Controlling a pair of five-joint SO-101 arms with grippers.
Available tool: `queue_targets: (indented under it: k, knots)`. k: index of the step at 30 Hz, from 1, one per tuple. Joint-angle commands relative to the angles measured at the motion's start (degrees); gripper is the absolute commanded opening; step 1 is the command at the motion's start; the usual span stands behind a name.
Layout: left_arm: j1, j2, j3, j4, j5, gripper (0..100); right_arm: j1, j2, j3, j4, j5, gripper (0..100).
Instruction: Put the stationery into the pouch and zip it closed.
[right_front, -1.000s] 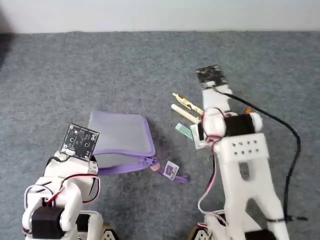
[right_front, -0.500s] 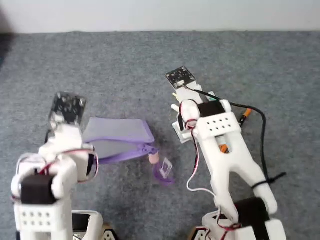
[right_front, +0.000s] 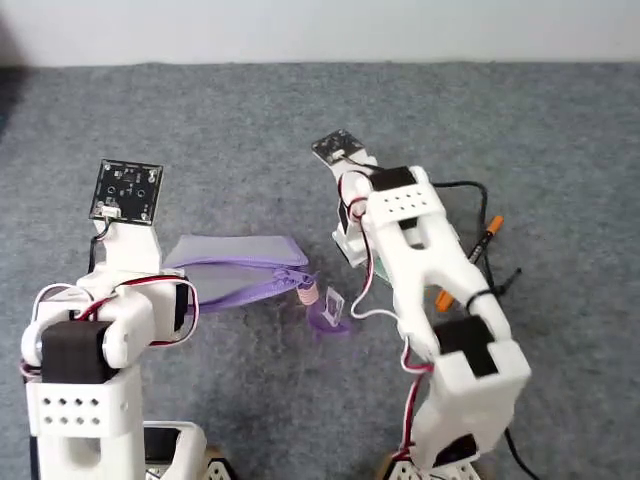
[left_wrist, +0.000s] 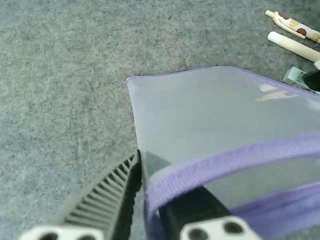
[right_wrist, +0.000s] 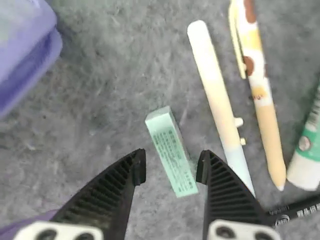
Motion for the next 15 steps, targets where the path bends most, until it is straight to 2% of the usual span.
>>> queue_targets:
  k: [1, 6, 13, 15]
  knots:
    - [0.18, 0.35, -2.59, -0.35, 0.53, 1, -0.13, 2.51, -7.56, 3.82, 1.32, 16.9]
    - [0.18, 0.35, -2.59, -0.35, 0.53, 1, -0.4, 8.4, -12.92, 7.78, 1.32, 16.9]
    - [0.18, 0.35, -2.51, -0.35, 0.53, 1, -0.13, 15.6, -15.65, 7.87, 1.41, 16.5]
    - [0.18, 0.35, -2.51, -0.35, 0.53, 1, -0.13, 16.31, -16.18, 7.96, 1.41, 12.7]
